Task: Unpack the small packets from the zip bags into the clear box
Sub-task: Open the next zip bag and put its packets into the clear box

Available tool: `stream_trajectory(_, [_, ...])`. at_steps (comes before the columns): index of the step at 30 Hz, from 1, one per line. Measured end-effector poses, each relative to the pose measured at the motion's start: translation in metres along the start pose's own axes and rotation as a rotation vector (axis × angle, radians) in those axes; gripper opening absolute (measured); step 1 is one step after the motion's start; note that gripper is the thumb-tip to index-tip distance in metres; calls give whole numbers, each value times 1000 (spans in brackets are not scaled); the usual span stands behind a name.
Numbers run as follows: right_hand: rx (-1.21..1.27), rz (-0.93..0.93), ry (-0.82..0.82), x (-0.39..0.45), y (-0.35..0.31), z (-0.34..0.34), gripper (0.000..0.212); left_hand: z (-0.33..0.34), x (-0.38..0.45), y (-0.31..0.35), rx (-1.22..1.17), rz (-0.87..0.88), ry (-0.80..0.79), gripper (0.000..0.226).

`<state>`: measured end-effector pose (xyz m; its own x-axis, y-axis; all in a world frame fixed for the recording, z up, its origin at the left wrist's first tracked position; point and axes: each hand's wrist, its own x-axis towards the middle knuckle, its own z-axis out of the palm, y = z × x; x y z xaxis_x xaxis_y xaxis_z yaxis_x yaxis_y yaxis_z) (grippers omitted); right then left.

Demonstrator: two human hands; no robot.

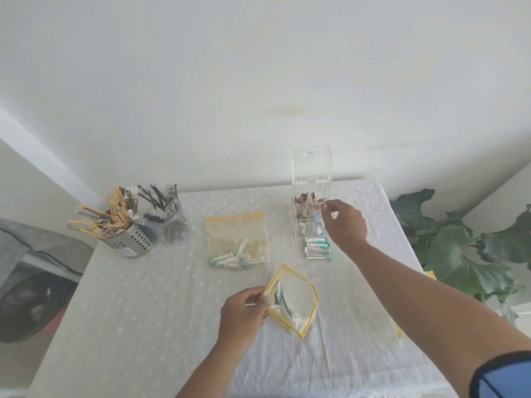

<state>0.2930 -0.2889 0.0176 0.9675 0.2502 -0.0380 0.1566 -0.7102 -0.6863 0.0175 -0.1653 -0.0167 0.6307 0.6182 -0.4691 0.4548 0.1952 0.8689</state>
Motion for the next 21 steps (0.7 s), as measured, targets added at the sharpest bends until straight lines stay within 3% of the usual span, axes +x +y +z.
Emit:
stream_trajectory(2, [176,-181,-35,-31,-3,-2,12,2,2,1,-39,-8,20,19])
stream_trajectory(4, [238,-378,-238,-69,-5,2,11,4,4,2,-72,-20,39,18])
stream_trajectory(8, [-90,-370,-654,-125,7,42,20,4,6,-4,-86,-33,62,17])
stream_trajectory(13, [-342,-3,-555,-145,17,92,24,5,1,-19,16,-36,51,17])
stream_trajectory(21, [-568,198,-528,-163,-2,116,29,5,-5,-29,117,-8,35,23])
